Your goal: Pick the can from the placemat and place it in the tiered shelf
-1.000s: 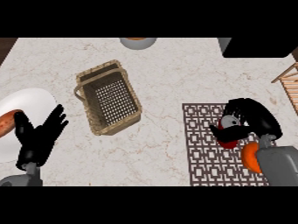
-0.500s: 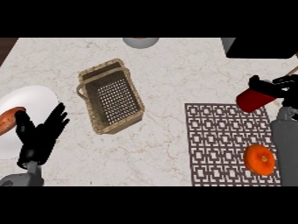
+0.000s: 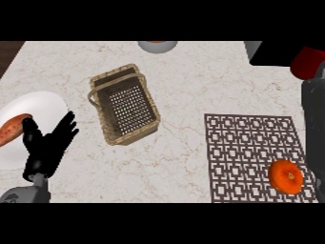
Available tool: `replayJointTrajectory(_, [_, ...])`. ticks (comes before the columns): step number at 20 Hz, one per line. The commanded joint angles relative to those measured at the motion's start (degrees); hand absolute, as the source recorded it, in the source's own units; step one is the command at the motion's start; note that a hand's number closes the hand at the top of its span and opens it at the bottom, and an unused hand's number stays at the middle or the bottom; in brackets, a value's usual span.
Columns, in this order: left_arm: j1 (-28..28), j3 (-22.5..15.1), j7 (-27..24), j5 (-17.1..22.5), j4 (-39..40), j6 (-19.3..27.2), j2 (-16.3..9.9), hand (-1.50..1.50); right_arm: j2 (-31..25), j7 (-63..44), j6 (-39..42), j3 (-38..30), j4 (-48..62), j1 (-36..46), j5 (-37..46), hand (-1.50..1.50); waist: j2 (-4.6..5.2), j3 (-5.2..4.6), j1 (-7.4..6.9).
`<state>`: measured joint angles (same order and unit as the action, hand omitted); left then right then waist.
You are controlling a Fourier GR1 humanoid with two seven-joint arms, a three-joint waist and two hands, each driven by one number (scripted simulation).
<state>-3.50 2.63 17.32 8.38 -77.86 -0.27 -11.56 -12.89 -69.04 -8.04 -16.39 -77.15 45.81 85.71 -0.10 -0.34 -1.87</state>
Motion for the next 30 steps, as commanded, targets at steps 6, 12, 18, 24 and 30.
replayJointTrajectory(6, [0.83, -0.59, -0.42, -1.12, 0.79, 1.37, 1.41, 0.00, -2.76, -13.20, 12.65, -6.35, 2.46, 16.55, 13.40, 1.50, 0.03, 0.21, 1.13])
replayJointTrajectory(12, [-1.69, 2.01, 0.06, 0.72, 2.15, -0.08, -0.51, 0.00, -6.09, -8.80, 15.24, -11.19, 2.04, 20.78, 17.67, 1.50, 0.07, 0.27, 1.88])
replayJointTrajectory(18, [0.42, -0.55, -1.71, -2.67, 2.09, 3.38, 2.89, 0.00, -9.24, -2.05, 21.19, -16.02, -0.09, 22.44, 17.62, 1.50, -0.06, 0.30, 2.12])
replayJointTrajectory(24, [2.92, 0.80, -0.64, -0.59, -0.49, 0.22, 0.59, 0.00, -11.94, 3.08, 25.20, -20.10, -1.01, 21.98, 15.21, 1.50, -0.14, 0.33, 1.90])
replayJointTrajectory(30, [2.11, 0.47, -0.72, -1.03, -0.32, 0.40, 1.40, 0.00, -13.15, 7.41, 23.93, -23.60, -1.31, 15.57, 11.74, 1.50, -0.06, 0.34, 1.95])
